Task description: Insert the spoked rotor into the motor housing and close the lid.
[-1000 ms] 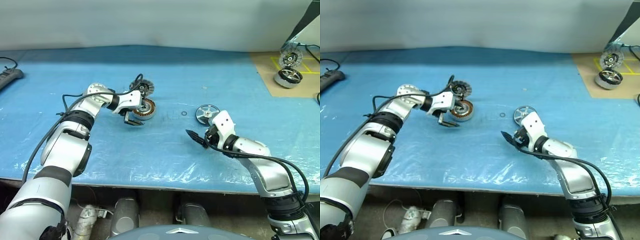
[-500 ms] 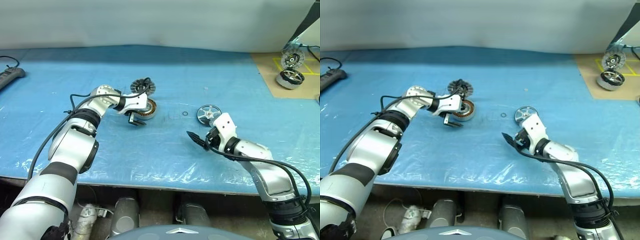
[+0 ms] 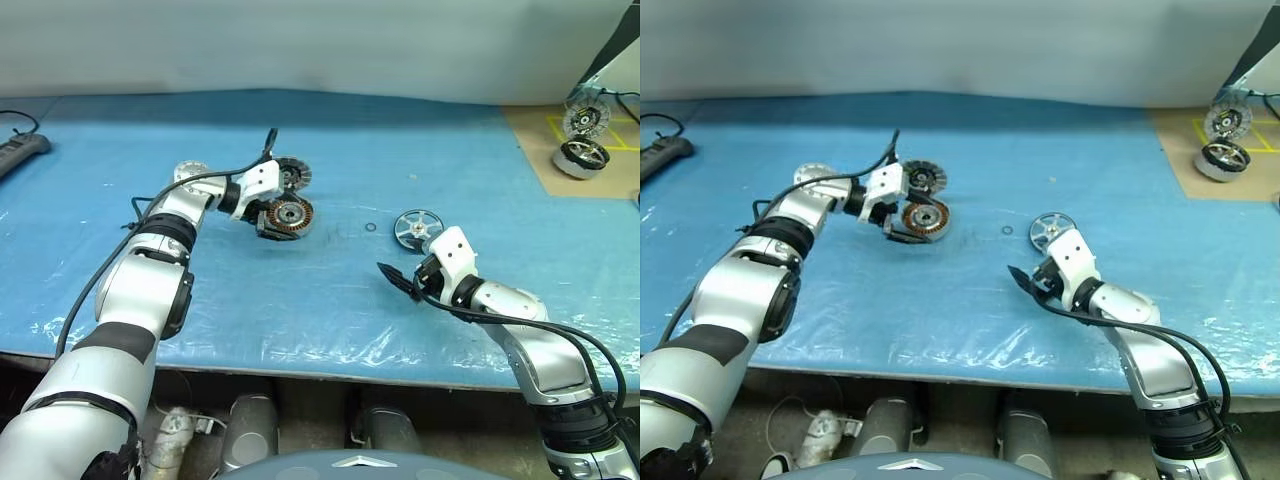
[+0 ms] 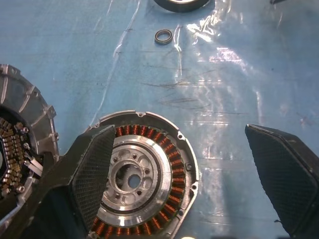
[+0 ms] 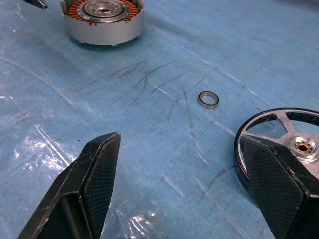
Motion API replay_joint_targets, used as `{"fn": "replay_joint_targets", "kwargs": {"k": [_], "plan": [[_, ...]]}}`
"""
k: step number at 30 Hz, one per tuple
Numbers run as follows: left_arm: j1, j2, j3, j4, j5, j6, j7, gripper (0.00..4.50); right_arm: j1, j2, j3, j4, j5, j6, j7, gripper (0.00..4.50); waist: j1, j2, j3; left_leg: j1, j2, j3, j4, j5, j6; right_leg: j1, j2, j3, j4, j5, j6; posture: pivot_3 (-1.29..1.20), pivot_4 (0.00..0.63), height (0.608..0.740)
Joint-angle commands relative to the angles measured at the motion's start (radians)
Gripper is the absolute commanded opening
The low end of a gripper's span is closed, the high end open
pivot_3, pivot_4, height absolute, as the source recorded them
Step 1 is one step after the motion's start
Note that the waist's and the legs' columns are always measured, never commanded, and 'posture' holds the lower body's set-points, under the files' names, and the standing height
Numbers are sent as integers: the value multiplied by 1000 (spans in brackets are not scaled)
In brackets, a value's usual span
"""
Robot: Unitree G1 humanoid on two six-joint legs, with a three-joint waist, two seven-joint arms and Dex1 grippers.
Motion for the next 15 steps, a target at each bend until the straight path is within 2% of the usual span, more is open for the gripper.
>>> {"fn": "replay_joint_targets", "kwargs": {"k": [1, 8, 15], "plan": [[-22, 18, 9, 3, 6, 15, -8, 4500, -9, 8, -1, -29, -7, -16, -10, 4096, 0, 0, 0, 0, 0, 0, 0, 0, 0, 0, 0, 0, 0, 0, 0, 0, 150, 740], [-26, -9, -20, 14, 58, 5, 53, 4500, 5, 11, -13, -39, -15, -16, -22, 4096, 1, 0, 0, 0, 0, 0, 0, 0, 0, 0, 0, 0, 0, 0, 0, 0, 150, 740], [-38, 1, -100, 30, 179, -1, 205, 4500, 38, 16, -20, -63, -15, -12, -44, 4096, 0, -2, 1, 0, 0, 0, -1, 0, 0, 0, 0, 0, -1, 0, 0, 0, 150, 740]]}}
